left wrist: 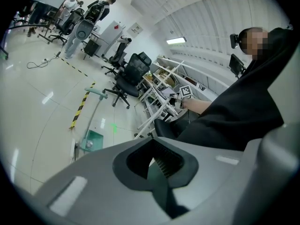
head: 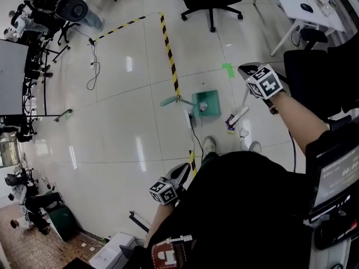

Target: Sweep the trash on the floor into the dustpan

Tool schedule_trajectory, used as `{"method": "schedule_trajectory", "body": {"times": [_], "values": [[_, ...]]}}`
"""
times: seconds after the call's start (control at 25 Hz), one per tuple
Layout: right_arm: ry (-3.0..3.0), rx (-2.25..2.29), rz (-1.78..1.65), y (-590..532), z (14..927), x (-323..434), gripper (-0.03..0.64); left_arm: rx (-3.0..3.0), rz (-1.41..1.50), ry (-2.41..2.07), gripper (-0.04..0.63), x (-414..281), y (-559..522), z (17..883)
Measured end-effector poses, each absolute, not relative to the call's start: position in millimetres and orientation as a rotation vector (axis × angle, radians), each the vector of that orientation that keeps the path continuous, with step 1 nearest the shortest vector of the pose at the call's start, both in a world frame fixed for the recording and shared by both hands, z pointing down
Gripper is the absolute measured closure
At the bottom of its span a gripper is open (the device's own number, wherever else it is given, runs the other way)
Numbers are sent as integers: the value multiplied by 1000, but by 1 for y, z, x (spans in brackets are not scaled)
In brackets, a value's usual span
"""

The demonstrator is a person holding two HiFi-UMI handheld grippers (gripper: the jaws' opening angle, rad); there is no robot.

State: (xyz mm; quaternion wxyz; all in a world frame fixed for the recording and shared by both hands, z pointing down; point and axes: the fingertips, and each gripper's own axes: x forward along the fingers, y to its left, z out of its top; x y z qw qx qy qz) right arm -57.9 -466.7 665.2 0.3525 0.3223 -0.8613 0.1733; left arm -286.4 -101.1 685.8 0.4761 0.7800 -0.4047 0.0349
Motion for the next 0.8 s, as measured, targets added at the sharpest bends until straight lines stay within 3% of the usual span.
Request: {"method": "schedule_trajectory", "body": {"times": [0.8], "values": [[-2406, 734, 148, -473, 607, -102, 609, 1915, 70, -996, 594, -279, -98, 684]]}}
